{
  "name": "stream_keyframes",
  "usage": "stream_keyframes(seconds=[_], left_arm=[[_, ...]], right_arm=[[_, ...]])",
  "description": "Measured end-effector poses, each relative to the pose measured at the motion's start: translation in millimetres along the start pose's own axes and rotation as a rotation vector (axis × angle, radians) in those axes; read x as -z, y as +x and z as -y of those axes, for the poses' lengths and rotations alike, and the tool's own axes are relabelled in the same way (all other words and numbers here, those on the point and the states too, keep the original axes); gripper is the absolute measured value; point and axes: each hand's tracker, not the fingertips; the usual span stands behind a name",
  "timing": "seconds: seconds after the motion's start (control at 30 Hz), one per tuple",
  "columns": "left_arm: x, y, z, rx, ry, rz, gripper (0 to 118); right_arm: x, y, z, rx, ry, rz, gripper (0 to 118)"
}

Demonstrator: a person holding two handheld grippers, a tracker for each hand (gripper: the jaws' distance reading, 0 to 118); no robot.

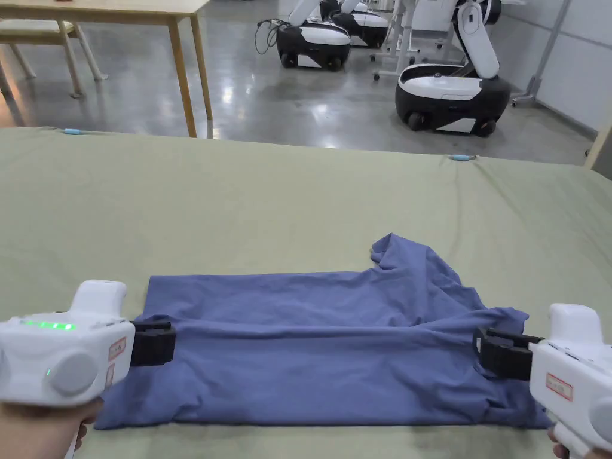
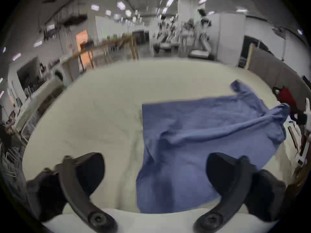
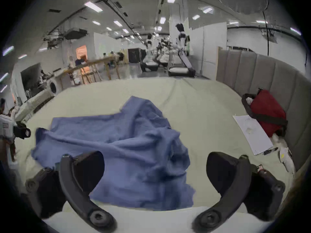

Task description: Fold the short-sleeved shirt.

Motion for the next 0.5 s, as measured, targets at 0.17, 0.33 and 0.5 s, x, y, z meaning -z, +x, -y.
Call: stream_keyframes(seconds=[0.17,0.33,0.5], left_arm=[[-113.0,26.1,51.4,0.12,0.227,-0.022,116],[-143.6,9.7,120.5,0.053,0.179,-0.016,88],[-149.9,8.2,143.3,0.012,0.069,-0.012,0]], right_arm=[[-113.2,-44.0,21.0,-0.03,0.188,-0.061,115],[-181.5,-74.7,55.3,-0.053,0.179,-0.096,42],[-198.1,-74.6,74.3,-0.002,0.141,-0.109,12]])
